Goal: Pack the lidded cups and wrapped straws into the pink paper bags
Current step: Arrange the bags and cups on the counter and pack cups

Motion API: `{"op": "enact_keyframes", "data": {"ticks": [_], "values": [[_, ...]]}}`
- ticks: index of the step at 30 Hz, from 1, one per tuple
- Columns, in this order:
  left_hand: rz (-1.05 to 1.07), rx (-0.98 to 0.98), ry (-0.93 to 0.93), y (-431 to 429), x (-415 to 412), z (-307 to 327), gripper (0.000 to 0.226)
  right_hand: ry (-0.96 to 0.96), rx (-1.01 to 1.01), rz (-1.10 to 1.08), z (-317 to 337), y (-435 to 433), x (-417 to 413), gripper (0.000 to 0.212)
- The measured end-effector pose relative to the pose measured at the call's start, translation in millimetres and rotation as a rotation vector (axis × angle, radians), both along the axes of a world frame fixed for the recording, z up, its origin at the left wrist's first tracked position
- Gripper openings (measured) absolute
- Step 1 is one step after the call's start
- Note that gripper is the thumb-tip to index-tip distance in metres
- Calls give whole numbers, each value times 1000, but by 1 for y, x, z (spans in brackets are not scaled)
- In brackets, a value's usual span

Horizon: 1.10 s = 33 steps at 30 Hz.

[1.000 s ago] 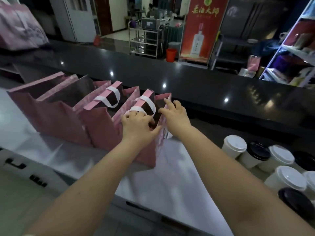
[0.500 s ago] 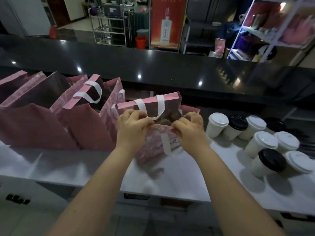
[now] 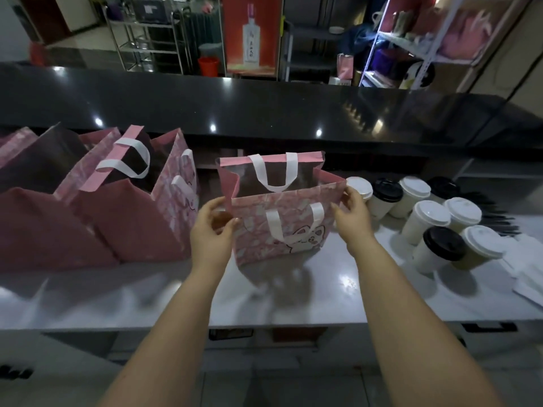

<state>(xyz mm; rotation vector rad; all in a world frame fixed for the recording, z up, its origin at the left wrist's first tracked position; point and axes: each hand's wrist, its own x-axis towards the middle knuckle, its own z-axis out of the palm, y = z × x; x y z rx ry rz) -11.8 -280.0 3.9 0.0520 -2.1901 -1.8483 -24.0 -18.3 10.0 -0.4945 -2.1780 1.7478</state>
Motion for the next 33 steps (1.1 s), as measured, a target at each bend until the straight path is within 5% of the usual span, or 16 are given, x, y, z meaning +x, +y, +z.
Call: {"op": "enact_keyframes", "data": {"ticks": [4,13,23,28,33], "values": [[4,96,-57,-2,3,-10,34,81,-96,-225,-13,-13,5,24],[-124,103,-97,23,-6,-12,22,203,-231,-479,-28,3,59,25],[-68,-20,-34,10,12,-23,29,143,120,-300,-32,9,95,31],[-153,-229,-71,9,45,-58,21,31,234,-304,-54,8,119,36],[-404,-676,23,44,81,-89,28,-89,504,-233,-78,5,157,30]]}}
